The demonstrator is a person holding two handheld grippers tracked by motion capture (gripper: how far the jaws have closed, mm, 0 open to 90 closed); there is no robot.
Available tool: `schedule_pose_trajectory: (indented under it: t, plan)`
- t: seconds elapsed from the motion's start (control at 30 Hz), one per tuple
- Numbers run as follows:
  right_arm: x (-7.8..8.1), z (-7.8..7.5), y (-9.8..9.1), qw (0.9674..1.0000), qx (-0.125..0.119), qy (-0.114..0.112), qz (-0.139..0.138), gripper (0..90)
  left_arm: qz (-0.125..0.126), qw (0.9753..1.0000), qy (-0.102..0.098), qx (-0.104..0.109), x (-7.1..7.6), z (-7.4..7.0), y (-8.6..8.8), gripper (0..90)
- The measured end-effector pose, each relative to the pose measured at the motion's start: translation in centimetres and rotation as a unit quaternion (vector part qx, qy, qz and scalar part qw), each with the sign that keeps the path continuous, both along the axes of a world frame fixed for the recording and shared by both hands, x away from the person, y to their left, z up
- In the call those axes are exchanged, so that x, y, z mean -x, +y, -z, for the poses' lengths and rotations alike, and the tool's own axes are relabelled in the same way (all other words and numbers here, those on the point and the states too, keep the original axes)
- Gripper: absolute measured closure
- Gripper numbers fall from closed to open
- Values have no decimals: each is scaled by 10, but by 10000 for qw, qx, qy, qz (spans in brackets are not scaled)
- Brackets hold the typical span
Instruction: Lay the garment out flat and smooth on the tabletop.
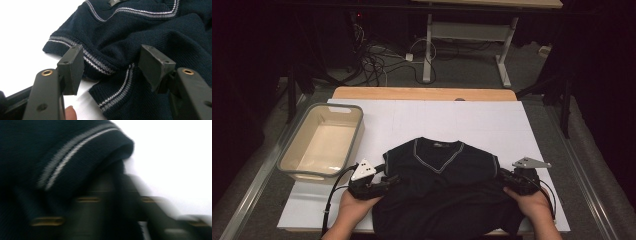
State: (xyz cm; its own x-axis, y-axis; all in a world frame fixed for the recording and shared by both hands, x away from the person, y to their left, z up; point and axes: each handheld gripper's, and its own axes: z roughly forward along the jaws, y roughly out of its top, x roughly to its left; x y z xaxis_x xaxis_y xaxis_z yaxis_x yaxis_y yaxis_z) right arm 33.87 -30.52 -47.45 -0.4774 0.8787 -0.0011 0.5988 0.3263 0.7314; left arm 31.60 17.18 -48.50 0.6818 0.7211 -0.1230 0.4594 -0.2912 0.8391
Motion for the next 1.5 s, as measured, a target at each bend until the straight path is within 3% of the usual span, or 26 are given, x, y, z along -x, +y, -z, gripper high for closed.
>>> schedule_pose_trajectory:
  t: [0.07, 0.13, 0.2, 0.3, 0.43, 0.5, 0.57, 0.7, 0.8, 0.93, 1.1, 1.17, 1.27, 1.3, 1.33, 1.37, 1.4, 1.5]
  plan:
    - [7, -1, -1, 9998, 96, -148, -5, 875, 0, 10000, 3, 6, 0, 0, 0, 361]
    - [19, -4, -8, 9989, 189, -400, 161, 876, -16, 10000, 17, 24, 0, 0, 1, 361]
    - [36, -8, -22, 9968, 133, -660, 421, 876, -18, 10000, 18, 11, -1, 0, 1, 361]
    - [68, -9, -51, 9931, 112, -877, 769, 878, -22, 10000, 77, 0, -2, 0, 0, 361]
    - [106, -4, -88, 9874, 126, -984, 1231, 880, -33, 9999, 145, -27, -3, 0, -1, 361]
    - [117, -2, -100, 9868, -12, -915, 1334, 879, -46, 9999, 144, -52, -3, 0, -1, 361]
    - [120, 0, -102, 9882, -197, -844, 1263, 857, -45, 9999, 126, -70, -3, 0, -1, 361]
    - [111, -11, -90, 9881, -513, -931, 1113, 603, -46, 9999, 100, -75, -2, 0, -2, 361]
    - [98, -26, -71, 9880, -589, -1121, 885, 522, -12, 9999, 87, -86, -2, 0, -2, 362]
    - [69, -33, -42, 9926, -547, -941, 534, 434, 28, 9999, 93, -57, -2, 0, -1, 361]
    - [30, -31, -16, 9955, -638, -505, 490, 255, 72, 9999, 75, -118, -2, 0, -3, 321]
    - [16, -28, -8, 9969, -638, -188, 418, 261, 114, 9997, 123, -159, -3, 0, -4, 318]
    - [-3, -16, -4, 9973, -487, 187, 513, 297, 395, 9979, 305, -402, -5, 0, -10, 296]
    - [-7, -12, -3, 9971, -485, 302, 500, 329, 519, 9961, 508, -508, -6, 0, -14, 303]
    - [-9, -9, -2, 9971, -450, 423, 450, 371, 650, 9927, 716, -722, -6, 1, -20, 335]
    - [-10, -8, -1, 9976, -345, 415, 422, 424, 650, 9906, 581, -1057, -2, 2, -26, 357]
    - [-10, -9, 0, 9979, -296, 409, 406, 498, 695, 9903, 567, -1062, 1, 1, -29, 398]
    - [-7, -9, 0, 9987, -294, 351, 244, 718, 843, 9904, 514, -966, 8, 1, -28, 679]
